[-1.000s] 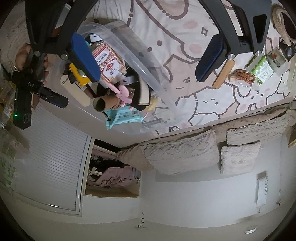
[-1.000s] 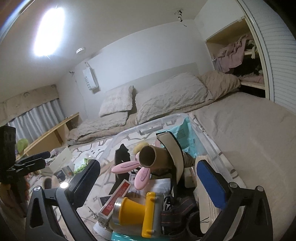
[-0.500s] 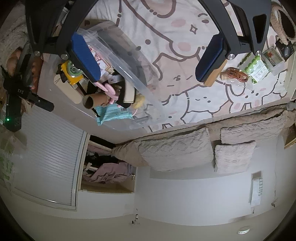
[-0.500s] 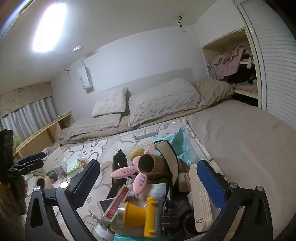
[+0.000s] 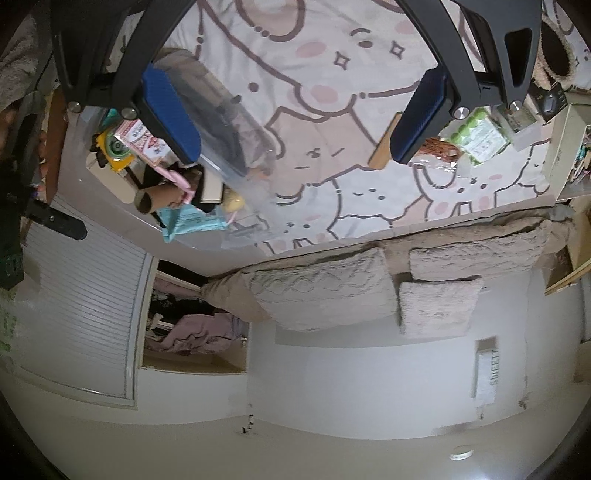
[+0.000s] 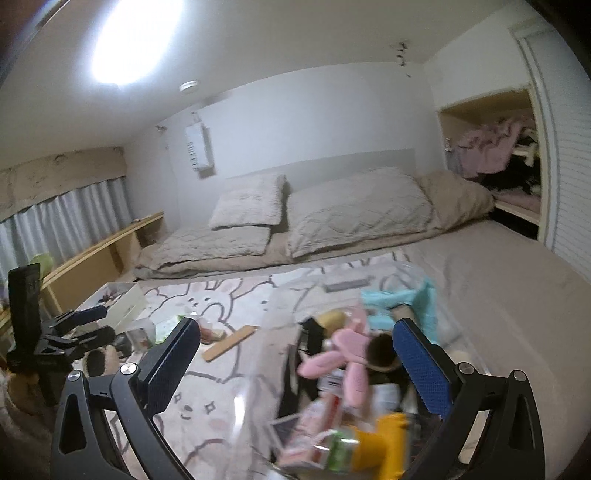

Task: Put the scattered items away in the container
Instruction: 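Move the right tool down toward the brown wooden paddle on the sheet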

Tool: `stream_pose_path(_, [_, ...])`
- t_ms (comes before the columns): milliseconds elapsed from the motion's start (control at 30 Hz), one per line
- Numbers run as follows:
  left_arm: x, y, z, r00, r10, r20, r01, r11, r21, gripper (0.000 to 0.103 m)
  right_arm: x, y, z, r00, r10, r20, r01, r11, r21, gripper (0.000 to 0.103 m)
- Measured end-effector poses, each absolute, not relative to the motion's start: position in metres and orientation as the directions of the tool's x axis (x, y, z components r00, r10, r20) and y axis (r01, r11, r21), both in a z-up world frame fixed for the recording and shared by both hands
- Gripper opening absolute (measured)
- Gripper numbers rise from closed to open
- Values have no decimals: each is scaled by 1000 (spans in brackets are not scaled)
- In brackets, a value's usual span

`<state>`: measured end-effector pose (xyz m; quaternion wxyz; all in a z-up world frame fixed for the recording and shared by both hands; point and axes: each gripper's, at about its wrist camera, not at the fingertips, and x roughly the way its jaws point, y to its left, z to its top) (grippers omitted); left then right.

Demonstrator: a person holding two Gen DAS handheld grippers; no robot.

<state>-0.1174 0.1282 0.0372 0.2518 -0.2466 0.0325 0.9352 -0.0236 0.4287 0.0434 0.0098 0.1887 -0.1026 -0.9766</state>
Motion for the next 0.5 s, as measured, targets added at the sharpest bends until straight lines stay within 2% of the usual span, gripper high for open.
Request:
stream_pose_path(267, [-122, 87, 38, -793, 401, -458, -422, -905, -61, 103, -45, 375, 53, -933, -92, -347, 42, -988, 148, 103])
stream_pose_path(500, [-127, 53, 43, -824, 353, -443, -372, -927, -47, 103, -68, 340, 53, -926, -154, -346, 106, -982, 154, 103])
